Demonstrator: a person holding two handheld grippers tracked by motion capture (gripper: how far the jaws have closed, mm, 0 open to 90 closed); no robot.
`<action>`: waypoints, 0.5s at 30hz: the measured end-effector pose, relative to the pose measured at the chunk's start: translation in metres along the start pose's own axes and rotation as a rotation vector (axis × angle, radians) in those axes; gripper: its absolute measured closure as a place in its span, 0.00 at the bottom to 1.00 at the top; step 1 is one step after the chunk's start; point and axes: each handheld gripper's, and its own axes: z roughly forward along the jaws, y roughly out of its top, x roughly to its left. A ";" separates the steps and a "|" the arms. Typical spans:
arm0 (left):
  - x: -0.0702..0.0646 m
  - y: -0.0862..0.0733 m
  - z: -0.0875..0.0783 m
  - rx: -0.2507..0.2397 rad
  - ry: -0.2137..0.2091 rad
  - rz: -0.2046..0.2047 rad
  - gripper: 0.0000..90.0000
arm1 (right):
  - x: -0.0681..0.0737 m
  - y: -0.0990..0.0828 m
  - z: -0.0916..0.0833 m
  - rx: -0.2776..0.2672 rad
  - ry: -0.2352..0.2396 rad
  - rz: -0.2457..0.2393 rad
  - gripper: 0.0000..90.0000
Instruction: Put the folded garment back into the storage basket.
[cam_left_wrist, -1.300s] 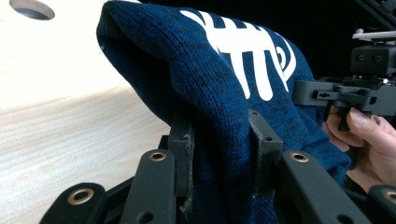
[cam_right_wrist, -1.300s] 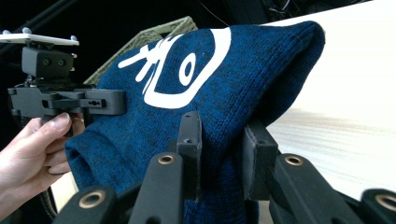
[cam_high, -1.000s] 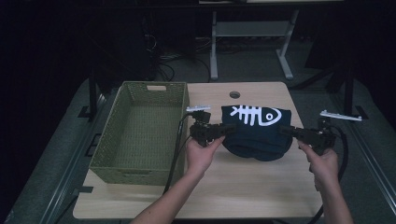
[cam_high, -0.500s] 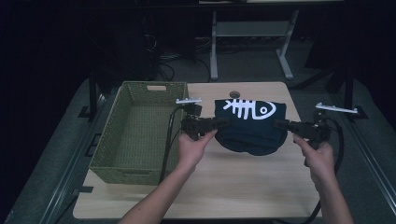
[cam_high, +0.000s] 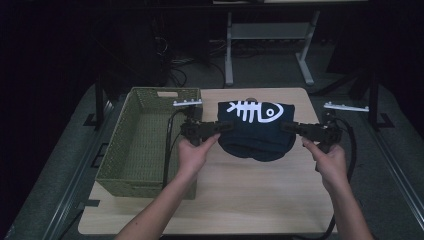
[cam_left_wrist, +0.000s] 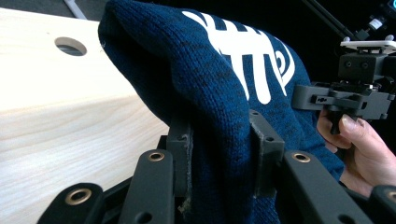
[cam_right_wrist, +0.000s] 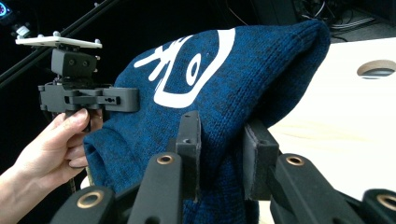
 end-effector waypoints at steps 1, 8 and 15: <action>0.001 0.001 -0.005 -0.004 0.004 0.000 0.74 | 0.003 0.002 0.004 0.006 0.001 -0.008 0.80; 0.008 0.005 -0.020 -0.019 0.008 -0.007 0.74 | 0.012 0.008 0.018 0.014 0.010 -0.019 0.80; 0.013 0.008 -0.035 -0.033 0.023 -0.015 0.73 | 0.022 0.015 0.032 0.029 0.015 -0.037 0.79</action>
